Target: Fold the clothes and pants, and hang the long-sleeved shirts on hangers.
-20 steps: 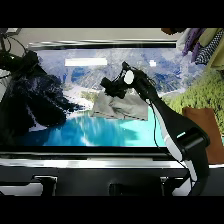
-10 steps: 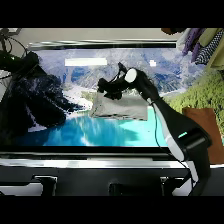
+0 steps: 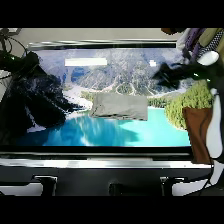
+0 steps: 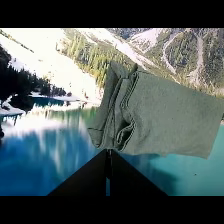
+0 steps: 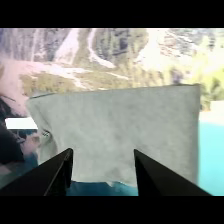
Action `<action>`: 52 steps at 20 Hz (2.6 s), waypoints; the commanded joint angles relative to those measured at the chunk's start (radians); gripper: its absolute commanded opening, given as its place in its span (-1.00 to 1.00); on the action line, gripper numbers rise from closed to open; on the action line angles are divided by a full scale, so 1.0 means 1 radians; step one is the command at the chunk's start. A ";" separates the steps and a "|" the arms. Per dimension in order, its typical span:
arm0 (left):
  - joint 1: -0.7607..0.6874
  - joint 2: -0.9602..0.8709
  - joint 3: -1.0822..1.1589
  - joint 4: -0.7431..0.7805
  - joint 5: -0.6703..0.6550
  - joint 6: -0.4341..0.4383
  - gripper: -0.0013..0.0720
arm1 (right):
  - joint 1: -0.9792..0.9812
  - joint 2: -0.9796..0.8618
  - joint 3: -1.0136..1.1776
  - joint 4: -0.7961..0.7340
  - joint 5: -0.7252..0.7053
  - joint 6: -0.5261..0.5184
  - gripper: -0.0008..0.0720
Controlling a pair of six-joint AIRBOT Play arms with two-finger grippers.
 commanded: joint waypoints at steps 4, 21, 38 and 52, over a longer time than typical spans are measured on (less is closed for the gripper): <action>0.000 0.000 0.000 0.000 0.001 0.050 -0.90 | -0.154 -0.001 -0.341 0.150 -0.045 -0.273 0.26; 0.001 -0.001 0.000 0.001 0.001 0.050 -0.90 | 0.074 -0.098 -0.421 0.274 -0.278 -0.303 -0.89; 0.001 0.000 0.000 0.000 -0.004 0.050 -0.90 | -0.314 0.113 -0.039 -0.082 -0.411 0.477 -0.89; 0.001 0.000 0.000 0.000 -0.003 0.050 -0.90 | -0.318 0.391 -0.039 -0.806 0.026 0.863 -0.90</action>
